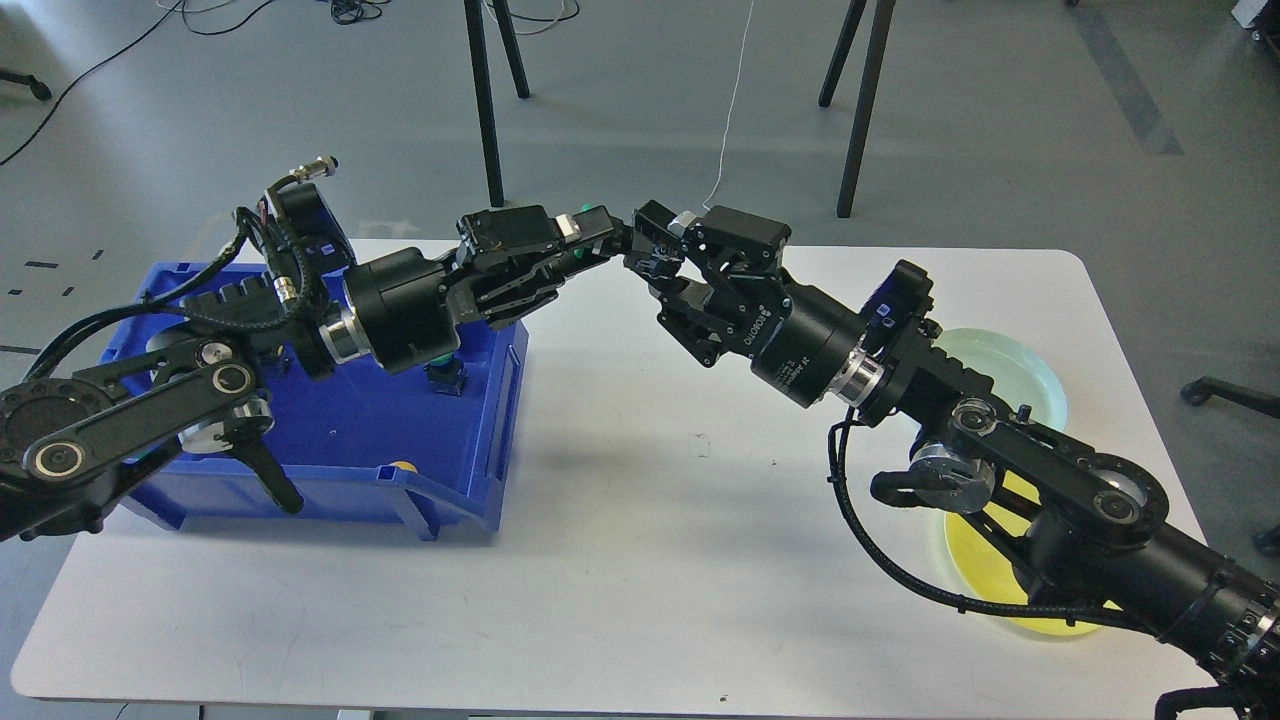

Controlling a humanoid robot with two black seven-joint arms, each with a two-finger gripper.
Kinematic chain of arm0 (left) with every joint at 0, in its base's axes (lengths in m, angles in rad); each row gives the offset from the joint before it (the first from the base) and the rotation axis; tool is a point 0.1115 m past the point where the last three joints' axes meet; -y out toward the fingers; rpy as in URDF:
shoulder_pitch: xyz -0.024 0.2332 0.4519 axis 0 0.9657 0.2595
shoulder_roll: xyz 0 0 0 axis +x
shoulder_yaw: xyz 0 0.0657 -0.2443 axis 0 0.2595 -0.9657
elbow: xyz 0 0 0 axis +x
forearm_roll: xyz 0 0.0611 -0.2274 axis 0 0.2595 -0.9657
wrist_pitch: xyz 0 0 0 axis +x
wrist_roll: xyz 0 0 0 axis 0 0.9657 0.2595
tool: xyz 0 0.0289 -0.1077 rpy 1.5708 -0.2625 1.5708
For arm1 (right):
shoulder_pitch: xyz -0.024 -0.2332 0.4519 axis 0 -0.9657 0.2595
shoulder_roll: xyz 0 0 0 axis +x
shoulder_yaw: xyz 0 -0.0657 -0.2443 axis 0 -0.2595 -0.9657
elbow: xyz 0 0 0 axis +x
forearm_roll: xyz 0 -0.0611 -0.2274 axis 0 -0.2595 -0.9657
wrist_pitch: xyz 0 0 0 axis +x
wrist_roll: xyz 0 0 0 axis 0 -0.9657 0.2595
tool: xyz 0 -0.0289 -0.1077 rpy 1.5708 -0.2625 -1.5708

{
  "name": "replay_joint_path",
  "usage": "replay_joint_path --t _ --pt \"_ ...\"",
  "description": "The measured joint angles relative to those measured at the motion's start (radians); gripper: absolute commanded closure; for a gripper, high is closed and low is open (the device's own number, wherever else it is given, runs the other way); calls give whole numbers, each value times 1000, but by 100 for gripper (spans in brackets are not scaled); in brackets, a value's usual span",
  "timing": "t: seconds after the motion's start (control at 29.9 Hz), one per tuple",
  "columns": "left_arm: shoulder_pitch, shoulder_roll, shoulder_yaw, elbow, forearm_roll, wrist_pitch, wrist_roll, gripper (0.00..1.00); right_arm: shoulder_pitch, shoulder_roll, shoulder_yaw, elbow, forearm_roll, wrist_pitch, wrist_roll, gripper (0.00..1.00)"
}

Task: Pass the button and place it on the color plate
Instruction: 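Reach the right gripper to the held button and grasp it, then open the left gripper and pull the right gripper away with the button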

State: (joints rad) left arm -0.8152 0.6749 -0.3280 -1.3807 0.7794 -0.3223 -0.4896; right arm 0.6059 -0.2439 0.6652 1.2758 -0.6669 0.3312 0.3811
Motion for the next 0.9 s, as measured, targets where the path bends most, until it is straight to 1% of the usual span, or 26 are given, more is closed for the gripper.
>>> replay_joint_path --t 0.07,0.17,0.23,0.3,0.43,0.57,0.8,0.9 --pt "1 0 0 0 1 1 1 86 0 3 -1 -9 0 0 2 99" --pt "1 0 1 0 3 1 1 67 0 4 -1 -16 0 1 2 100" --pt "1 0 1 0 3 1 1 51 0 2 -1 -17 0 1 2 100" --pt "1 0 1 0 3 3 1 38 0 1 -1 -17 1 1 2 100" --pt "1 -1 1 0 2 9 1 26 0 -2 0 -19 4 0 2 100" --pt "1 -3 0 0 1 8 1 21 0 -18 9 -17 10 0 4 100" --pt "0 -6 0 0 -22 10 1 16 -13 -53 59 -15 15 -1 7 100" --pt "0 -6 0 1 -47 13 1 16 -19 -60 78 -15 16 -3 7 100"
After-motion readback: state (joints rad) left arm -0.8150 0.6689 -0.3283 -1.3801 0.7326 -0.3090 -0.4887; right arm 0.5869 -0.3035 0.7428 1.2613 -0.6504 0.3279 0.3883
